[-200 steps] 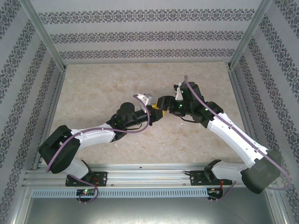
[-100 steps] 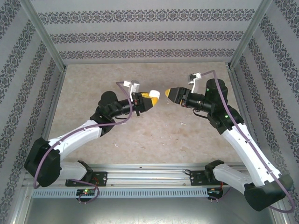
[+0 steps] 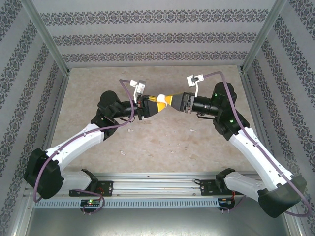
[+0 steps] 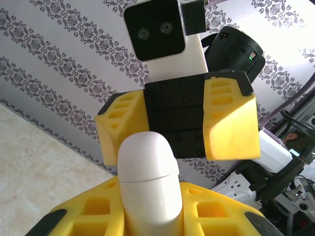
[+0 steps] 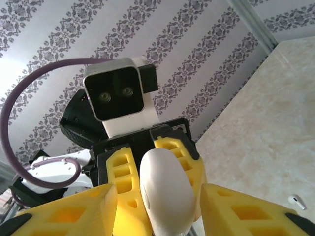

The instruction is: Insert wireless bluetooth earbuds into charging case

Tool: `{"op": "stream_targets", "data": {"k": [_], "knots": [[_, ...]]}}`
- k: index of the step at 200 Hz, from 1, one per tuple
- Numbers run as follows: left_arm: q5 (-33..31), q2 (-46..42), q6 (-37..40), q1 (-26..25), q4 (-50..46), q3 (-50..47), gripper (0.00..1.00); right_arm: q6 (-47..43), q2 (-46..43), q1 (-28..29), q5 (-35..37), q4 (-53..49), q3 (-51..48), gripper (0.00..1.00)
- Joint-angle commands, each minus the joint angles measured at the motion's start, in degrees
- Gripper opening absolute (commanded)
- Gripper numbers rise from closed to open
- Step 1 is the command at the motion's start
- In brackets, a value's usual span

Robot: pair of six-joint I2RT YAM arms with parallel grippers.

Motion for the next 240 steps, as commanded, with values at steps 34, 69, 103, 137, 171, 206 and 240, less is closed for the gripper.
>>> {"op": "stream_targets", "data": {"k": [34, 69, 103, 137, 171, 206, 240], "knots": [[2.86, -0.88, -4.79, 1.06, 6.30, 1.46, 0.10, -1.18, 0.39, 1.64, -1.78, 3.73, 0.60, 0.40], [3.12, -0.82, -5.48, 1.26, 7.33, 1.25, 0.10, -1.20, 0.79, 2.52, -1.78, 4.18, 0.62, 0.39], [3.50, -0.17, -7.18, 1.36, 9.97, 0.81, 0.10, -1.41, 1.35, 3.17, -1.56, 4.53, 0.59, 0.41], [5.35, 0.58, -7.88, 1.40, 10.94, 0.83, 0.10, -1.32, 2.09, 3.25, -1.94, 5.36, 0.78, 0.37], [6.16, 0.40, -5.41, 1.43, 7.68, 0.19, 0.10, -1.81, 2.93, 3.16, -3.39, 6.07, 0.80, 0.25], [5.72, -1.32, -1.47, 1.61, 2.64, -0.37, 0.12, -2.91, 2.56, 3.16, -3.95, 6.50, -0.30, 0.24], [6.91, -2.23, -0.76, 1.68, 1.59, -0.78, 0.12, -2.89, 2.54, 2.98, -2.20, 5.94, -0.82, 0.42]]}}
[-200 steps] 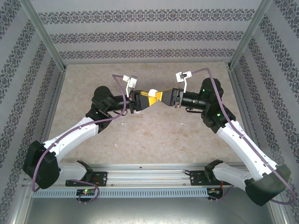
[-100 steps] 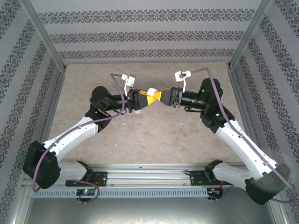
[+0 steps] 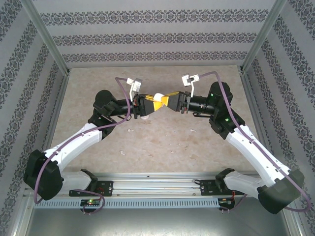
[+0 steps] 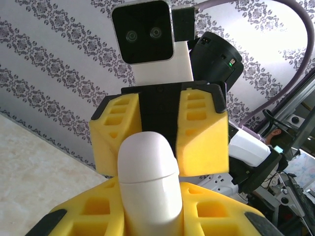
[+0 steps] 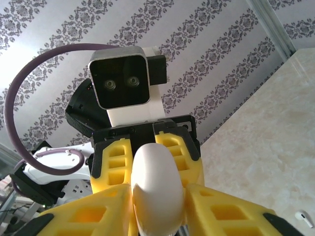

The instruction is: Insert wireless bluetooth earbuds into charging case

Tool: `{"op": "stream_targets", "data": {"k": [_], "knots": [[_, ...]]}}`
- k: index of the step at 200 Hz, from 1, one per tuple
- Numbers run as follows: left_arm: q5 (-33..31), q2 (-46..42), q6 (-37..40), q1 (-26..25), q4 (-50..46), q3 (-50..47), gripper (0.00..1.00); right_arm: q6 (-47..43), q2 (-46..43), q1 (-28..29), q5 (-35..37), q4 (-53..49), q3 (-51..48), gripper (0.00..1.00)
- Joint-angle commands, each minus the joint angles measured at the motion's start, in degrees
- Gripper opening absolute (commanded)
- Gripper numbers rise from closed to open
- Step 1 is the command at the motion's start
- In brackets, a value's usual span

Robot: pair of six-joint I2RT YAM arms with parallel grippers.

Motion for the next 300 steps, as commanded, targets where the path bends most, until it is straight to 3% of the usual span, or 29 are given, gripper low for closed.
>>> {"op": "stream_targets", "data": {"k": [1, 33, 61, 84, 117, 155, 205, 236, 279, 300], "knots": [[2.36, -1.41, 2.23, -0.51, -0.79, -0.75, 0.12, -0.97, 0.49, 0.80, -1.23, 1.28, -0.65, 0.43], [3.76, -1.05, 0.17, -0.40, 1.55, -0.82, 0.12, -1.01, 1.89, 1.10, -2.75, 1.76, -0.01, 0.41], [4.28, -0.80, -0.77, -0.44, 3.25, -0.79, 0.13, -1.34, 3.17, 2.18, -4.98, 1.68, 0.21, 0.29], [3.88, -0.81, -0.66, 0.00, 2.93, -1.35, 0.20, -2.55, 3.37, 2.26, -5.81, 0.30, 0.09, 0.20], [3.21, -1.55, -1.10, 1.39, 2.49, -2.01, 0.50, -8.50, 2.34, 2.22, -3.37, -5.89, 1.31, 0.15], [3.36, -4.33, 1.71, 3.08, -3.82, -2.00, 0.70, -12.00, 1.49, 1.55, -1.61, -8.56, 2.19, 0.13], [3.29, -6.98, 10.65, 4.24, -19.09, -0.53, 0.66, -16.39, 1.30, 1.42, -1.11, -12.32, 4.36, 0.13], [4.83, -5.55, 6.64, 4.23, -13.53, -1.30, 0.60, -16.57, 1.83, 1.58, -2.02, -11.98, 4.82, 0.13], [5.89, -3.39, 2.92, 4.03, -7.62, -1.65, 0.60, -16.78, 3.00, 2.16, -2.69, -11.85, 5.54, 0.13], [6.54, -2.45, 3.11, 3.83, -8.19, -1.24, 0.52, -17.02, 3.39, 2.12, -2.81, -11.98, 5.78, 0.13]]}}
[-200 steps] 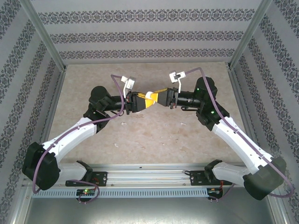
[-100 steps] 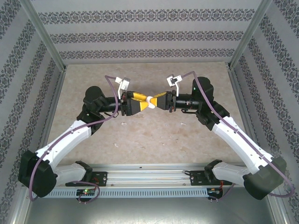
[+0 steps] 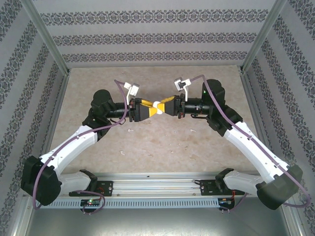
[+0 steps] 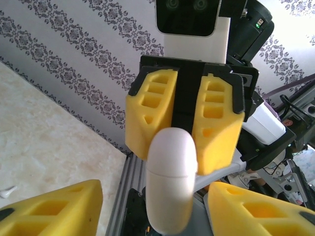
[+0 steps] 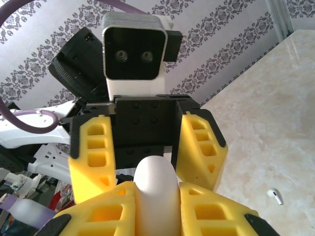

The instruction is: Insert wireless bluetooth earbuds into charging case

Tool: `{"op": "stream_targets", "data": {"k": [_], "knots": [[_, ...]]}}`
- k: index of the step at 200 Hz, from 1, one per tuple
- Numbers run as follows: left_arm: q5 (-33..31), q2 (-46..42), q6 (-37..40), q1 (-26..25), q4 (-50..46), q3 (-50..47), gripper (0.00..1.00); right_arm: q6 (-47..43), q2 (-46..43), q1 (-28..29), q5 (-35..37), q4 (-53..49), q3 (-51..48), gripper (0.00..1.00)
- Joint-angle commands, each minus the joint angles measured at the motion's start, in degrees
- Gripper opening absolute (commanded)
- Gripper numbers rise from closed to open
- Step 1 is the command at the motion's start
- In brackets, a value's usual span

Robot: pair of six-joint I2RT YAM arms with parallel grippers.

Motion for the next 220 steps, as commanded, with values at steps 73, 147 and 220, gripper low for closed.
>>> {"op": "stream_targets", "data": {"k": [73, 147, 220], "knots": [[0.50, 0.19, 2.39, -0.02, 2.66, -0.40, 0.12, -0.72, 2.56, 0.33, -2.57, -0.27, 3.26, 0.16], [-1.51, -3.55, 17.56, -0.03, 5.20, -6.70, 0.00, 1.91, 7.38, -2.23, -1.50, -5.11, 4.43, 0.38], [-11.43, -5.24, 22.53, 0.22, 3.47, -10.63, 0.00, 7.76, 8.13, -5.03, -1.35, -6.61, 6.96, 0.63]]}}
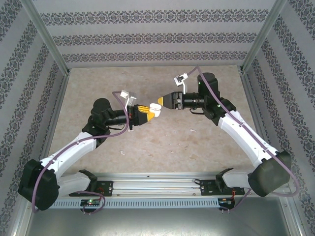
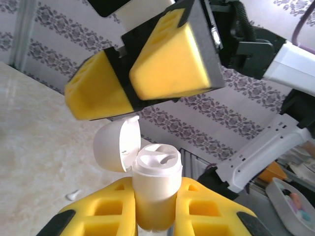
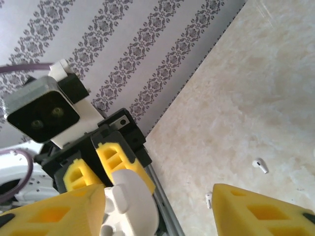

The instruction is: Insert wireless bluetooth earbuds into charging case

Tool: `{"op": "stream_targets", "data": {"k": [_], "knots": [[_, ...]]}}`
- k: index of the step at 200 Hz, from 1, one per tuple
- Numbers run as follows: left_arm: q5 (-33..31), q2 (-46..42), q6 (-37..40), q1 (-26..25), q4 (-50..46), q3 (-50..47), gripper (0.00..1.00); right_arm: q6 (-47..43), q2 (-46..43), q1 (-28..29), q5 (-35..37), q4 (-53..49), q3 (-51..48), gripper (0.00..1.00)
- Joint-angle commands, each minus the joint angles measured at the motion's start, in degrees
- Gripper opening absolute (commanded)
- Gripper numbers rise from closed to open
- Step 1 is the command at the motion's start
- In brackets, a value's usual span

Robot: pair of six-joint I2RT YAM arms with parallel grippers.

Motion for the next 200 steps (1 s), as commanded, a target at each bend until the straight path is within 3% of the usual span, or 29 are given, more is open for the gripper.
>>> {"op": "stream_targets", "data": {"k": [1, 38, 62, 90, 132, 163, 200], "knots": [[-4.90, -1.71, 4.27, -0.07, 1.17, -1.40, 0.00, 2.42, -0.47, -0.07, 0.57, -1.56, 3.39, 0.64], [-11.94, -5.86, 6.55, 3.21, -2.66, -4.32, 0.00, 2.90, -4.48, -0.06, 10.67, -8.83, 1.19, 0.73], [-13.25, -10.83, 4.84, 8.35, -6.00, -5.79, 0.00, 3.92, -5.53, 1.59, 19.74, -13.78, -2.93, 0.69], [-18.19, -17.07, 8.83, 12.12, -21.71, -3.06, 0.00, 4.89, -2.13, 9.26, 30.22, -18.32, -5.18, 0.63], [-22.08, -18.95, 13.54, 18.35, -40.15, 2.18, 0.00, 9.17, 11.88, 23.97, 43.81, -17.99, -3.65, 0.48], [-16.96, -17.25, 8.21, 22.18, -37.74, 1.41, 0.00, 9.13, 23.54, 35.05, 51.28, -20.09, 4.61, 0.43], [-13.77, -14.92, 3.03, 25.12, -32.35, 0.22, 0.00, 5.18, 39.14, 44.09, 54.07, -27.51, 22.13, 0.43]]}}
